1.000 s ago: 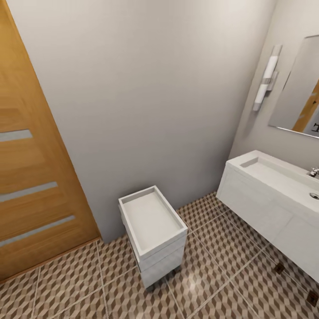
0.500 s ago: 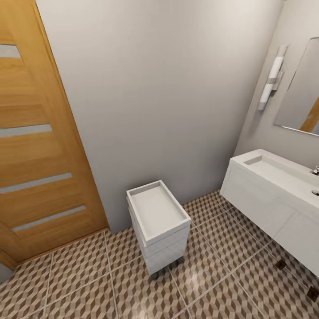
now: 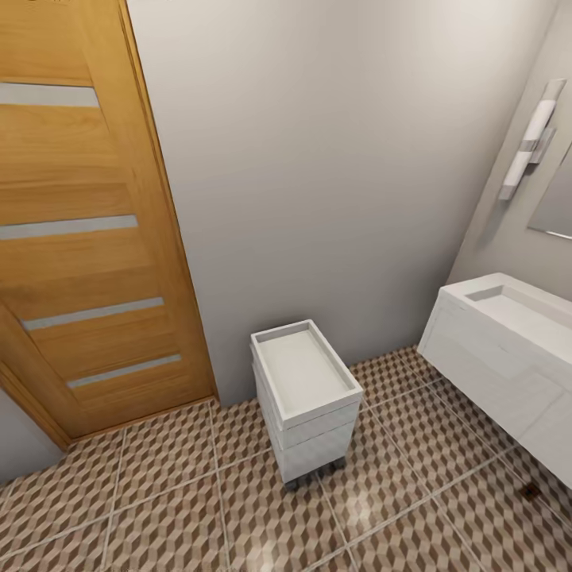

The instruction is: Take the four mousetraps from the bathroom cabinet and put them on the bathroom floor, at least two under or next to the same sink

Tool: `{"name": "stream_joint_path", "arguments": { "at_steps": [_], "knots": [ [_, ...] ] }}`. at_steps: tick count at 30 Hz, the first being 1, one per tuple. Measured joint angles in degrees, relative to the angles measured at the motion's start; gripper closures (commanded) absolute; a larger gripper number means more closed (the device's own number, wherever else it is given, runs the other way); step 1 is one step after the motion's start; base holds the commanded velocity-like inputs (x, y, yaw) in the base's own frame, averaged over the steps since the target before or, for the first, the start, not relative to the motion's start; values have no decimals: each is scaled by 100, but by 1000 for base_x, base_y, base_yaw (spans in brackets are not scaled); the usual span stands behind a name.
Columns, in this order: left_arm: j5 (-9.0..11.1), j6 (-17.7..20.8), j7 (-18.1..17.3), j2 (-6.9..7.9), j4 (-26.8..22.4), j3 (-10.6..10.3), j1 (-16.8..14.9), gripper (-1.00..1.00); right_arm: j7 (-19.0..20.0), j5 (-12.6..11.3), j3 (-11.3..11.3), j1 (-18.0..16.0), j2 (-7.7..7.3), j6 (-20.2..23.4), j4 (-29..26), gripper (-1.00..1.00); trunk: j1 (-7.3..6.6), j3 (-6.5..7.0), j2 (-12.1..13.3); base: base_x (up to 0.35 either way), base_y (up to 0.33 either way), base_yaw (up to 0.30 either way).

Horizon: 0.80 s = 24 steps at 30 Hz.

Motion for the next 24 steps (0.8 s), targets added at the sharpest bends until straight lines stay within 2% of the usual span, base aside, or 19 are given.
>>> {"name": "stream_joint_path", "arguments": {
  "at_steps": [15,24],
  "knots": [
    [0,0,1,3,1,0,0,-100,-1,0,1,12,4,0,-1,-100,0,0,0,-6,0,38],
    [1,-26,1,5,-1,0,1,-100,-2,1,1,11,5,0,0,-100,0,0,0,-1,0,198]
  ]
}}
